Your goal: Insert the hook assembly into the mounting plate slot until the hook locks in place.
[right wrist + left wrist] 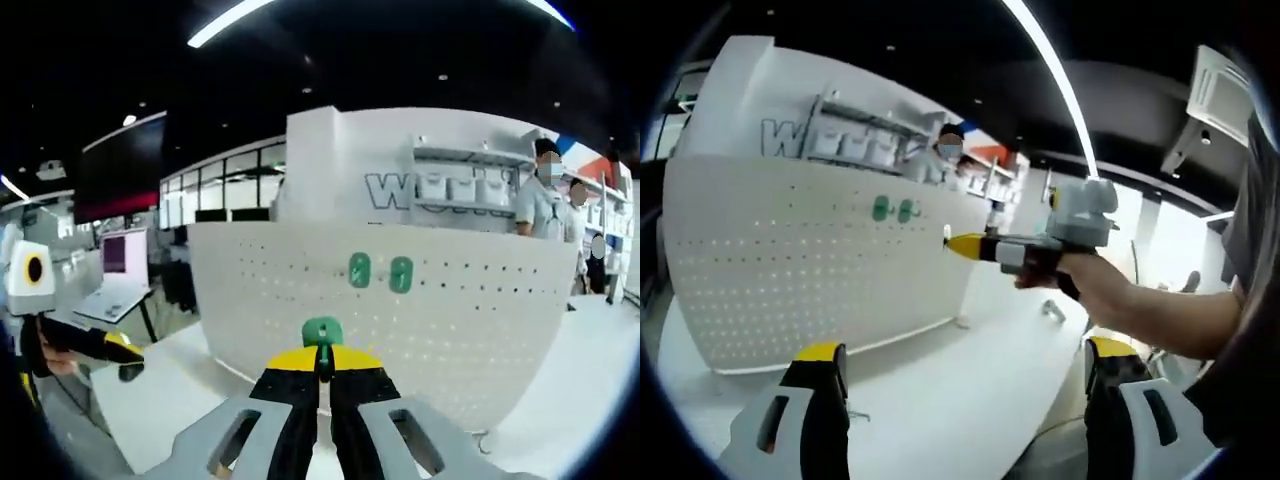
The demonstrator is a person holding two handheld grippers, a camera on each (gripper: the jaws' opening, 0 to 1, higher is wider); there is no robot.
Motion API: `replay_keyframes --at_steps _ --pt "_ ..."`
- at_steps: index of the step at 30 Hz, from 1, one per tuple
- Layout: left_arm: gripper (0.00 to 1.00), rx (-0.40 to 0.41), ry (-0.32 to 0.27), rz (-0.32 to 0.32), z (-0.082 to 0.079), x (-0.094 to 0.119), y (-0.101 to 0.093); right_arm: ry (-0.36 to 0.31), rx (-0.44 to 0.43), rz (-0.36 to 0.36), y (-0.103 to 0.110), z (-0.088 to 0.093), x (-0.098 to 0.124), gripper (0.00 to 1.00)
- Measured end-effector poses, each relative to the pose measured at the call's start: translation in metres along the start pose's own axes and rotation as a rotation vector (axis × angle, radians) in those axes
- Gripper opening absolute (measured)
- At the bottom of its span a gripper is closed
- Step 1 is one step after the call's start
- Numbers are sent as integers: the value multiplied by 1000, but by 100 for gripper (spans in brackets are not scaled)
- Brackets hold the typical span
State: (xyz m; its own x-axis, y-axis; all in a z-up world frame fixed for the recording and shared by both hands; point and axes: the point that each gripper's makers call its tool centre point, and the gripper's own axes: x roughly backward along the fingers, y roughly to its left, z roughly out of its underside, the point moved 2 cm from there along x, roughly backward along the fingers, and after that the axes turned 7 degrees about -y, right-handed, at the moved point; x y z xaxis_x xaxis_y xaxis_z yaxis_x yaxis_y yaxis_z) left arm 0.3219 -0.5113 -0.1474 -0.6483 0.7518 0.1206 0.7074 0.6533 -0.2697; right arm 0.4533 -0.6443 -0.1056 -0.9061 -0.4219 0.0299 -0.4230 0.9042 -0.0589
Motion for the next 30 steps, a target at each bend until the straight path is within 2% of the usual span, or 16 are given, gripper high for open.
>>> replay_keyframes --at_steps 6,12,25,30 --pt "100 7 8 2 4 0 -2 -42 19 43 -28 -17 -21 0" --pt "100 7 8 -8 3 2 0 -55 65 87 -50 -23 -35 0" --pt "100 17 17 -41 4 5 11 -78 32 186 -96 -25 -58 0" --pt "100 19 18 -45 3 5 14 -96 20 213 -107 -26 -68 0"
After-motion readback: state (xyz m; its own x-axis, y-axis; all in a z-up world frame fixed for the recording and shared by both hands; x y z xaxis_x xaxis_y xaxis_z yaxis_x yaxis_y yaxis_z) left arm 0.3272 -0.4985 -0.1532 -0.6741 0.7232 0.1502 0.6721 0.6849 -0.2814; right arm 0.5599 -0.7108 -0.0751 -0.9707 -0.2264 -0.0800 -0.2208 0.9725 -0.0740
